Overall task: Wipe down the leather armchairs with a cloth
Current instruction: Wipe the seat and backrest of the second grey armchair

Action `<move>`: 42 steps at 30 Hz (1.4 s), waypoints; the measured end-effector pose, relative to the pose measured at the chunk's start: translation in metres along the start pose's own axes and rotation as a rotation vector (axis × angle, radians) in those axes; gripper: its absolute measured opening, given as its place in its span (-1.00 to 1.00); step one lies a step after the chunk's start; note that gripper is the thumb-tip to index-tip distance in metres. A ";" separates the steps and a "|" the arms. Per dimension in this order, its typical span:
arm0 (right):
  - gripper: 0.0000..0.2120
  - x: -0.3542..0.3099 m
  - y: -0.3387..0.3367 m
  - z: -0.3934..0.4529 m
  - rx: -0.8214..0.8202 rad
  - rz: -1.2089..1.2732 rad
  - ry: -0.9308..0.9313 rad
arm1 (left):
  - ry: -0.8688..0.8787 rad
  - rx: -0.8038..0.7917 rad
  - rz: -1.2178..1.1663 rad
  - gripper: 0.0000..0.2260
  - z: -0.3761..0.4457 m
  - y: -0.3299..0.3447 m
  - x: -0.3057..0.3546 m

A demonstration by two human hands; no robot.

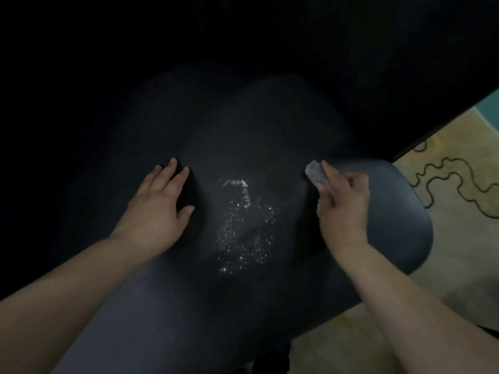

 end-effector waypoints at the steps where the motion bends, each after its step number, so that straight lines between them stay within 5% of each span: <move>1: -0.67 -0.006 0.006 -0.010 -0.007 0.007 -0.035 | 0.003 0.001 0.003 -0.34 -0.001 0.000 0.001; 6: -0.60 -0.037 0.025 -0.032 -0.088 0.071 -0.224 | 0.001 -0.022 0.002 -0.34 -0.010 0.003 0.001; 12: -0.73 0.017 0.002 -0.035 0.127 0.030 0.189 | 0.015 -0.050 0.021 -0.35 -0.022 0.005 0.000; 16: -0.66 -0.031 0.038 -0.060 -0.079 0.126 -0.033 | 0.007 -0.042 0.013 -0.35 -0.025 0.006 -0.001; 20: -0.55 -0.057 0.041 -0.019 -0.106 0.114 -0.250 | 0.015 -0.022 -0.011 -0.35 -0.026 0.007 -0.003; 25: -0.57 -0.070 0.067 0.022 -0.188 0.017 -0.260 | 0.036 0.020 -0.023 -0.37 -0.031 0.008 -0.004; 31: -0.65 -0.109 0.094 -0.019 -0.456 0.019 -0.643 | 0.034 0.038 -0.039 -0.37 -0.031 0.006 -0.003; 36: -0.64 -0.098 0.085 0.029 -0.270 0.030 -0.442 | 0.057 0.035 -0.048 -0.36 -0.034 0.006 -0.004; 42: -0.70 -0.110 0.091 -0.015 -0.448 -0.030 -0.659 | 0.057 0.048 -0.047 -0.37 -0.035 0.010 -0.006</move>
Point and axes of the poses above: each hand's wrist, its own z-axis towards the middle knuckle, its own y-axis out of the palm, x = y × z, the point moved 7 cm from there along z, towards the middle knuckle, and after that the axes turned 2 degrees about y, right-handed, at the moved point
